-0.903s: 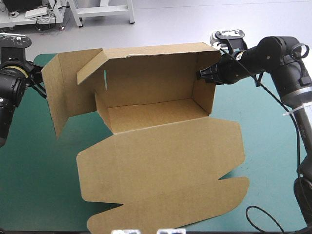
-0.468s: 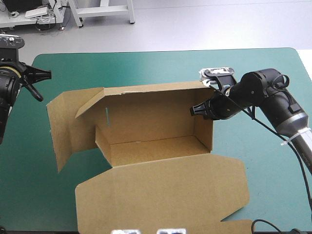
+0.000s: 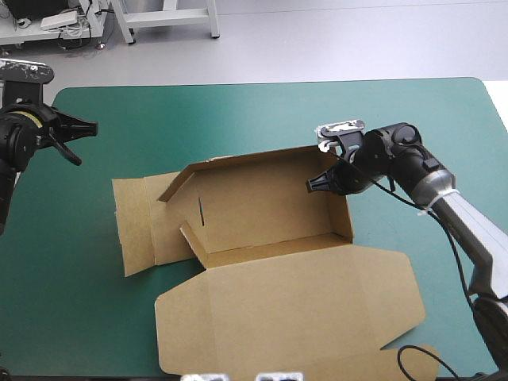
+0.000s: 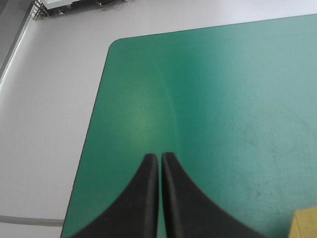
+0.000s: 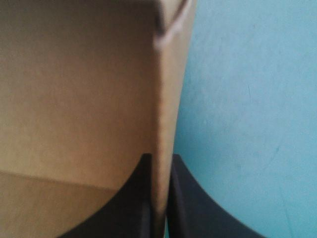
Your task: Fold the box
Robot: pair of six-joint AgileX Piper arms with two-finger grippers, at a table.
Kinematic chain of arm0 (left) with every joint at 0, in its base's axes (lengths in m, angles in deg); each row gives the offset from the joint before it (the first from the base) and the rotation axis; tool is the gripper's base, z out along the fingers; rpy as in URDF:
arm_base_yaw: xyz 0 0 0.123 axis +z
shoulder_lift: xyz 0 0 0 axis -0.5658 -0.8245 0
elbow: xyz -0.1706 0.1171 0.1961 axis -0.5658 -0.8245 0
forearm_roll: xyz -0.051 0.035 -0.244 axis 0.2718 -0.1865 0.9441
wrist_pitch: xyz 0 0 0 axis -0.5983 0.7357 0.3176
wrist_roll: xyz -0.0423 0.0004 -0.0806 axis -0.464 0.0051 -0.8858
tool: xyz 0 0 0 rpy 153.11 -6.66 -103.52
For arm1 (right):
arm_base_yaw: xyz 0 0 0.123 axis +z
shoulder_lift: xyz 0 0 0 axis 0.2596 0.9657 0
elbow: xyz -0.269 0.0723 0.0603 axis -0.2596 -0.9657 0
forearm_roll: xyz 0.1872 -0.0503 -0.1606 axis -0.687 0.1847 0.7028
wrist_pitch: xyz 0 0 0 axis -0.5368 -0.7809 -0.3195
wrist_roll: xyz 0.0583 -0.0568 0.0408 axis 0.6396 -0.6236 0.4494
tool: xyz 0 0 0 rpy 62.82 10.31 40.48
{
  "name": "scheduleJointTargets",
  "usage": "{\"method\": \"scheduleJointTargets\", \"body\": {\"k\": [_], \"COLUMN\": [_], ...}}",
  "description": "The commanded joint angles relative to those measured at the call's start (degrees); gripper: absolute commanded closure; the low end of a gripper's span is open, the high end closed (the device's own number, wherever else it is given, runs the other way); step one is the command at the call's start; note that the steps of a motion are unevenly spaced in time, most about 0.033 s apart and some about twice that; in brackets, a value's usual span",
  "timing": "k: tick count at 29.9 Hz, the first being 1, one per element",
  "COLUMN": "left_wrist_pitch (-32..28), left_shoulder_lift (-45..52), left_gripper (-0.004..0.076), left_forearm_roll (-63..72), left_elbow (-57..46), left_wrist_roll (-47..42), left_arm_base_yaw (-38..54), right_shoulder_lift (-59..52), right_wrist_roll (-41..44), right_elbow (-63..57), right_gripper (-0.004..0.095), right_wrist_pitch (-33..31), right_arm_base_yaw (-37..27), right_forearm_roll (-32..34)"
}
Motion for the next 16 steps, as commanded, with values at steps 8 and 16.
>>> {"method": "scheduleJointTargets", "body": {"k": [8, 16], "left_wrist_pitch": [-0.3, 0.1], "left_shoulder_lift": [1.4, 1.2], "left_gripper": [0.0717, 0.0717], "left_forearm_roll": [0.6, 2.8], "left_elbow": [1.5, 1.5], "left_wrist_roll": [1.9, 2.3], "left_arm_base_yaw": [0.0, 0.0], "right_shoulder_lift": [4.2, 4.7], "right_wrist_roll": [-2.2, -6.8], "right_elbow": [1.1, 9.2], "right_gripper": [0.0697, 0.0412], "right_wrist_pitch": [9.8, 11.1], "right_arm_base_yaw": [0.4, 0.4], "right_forearm_roll": [-1.2, 0.1]}}
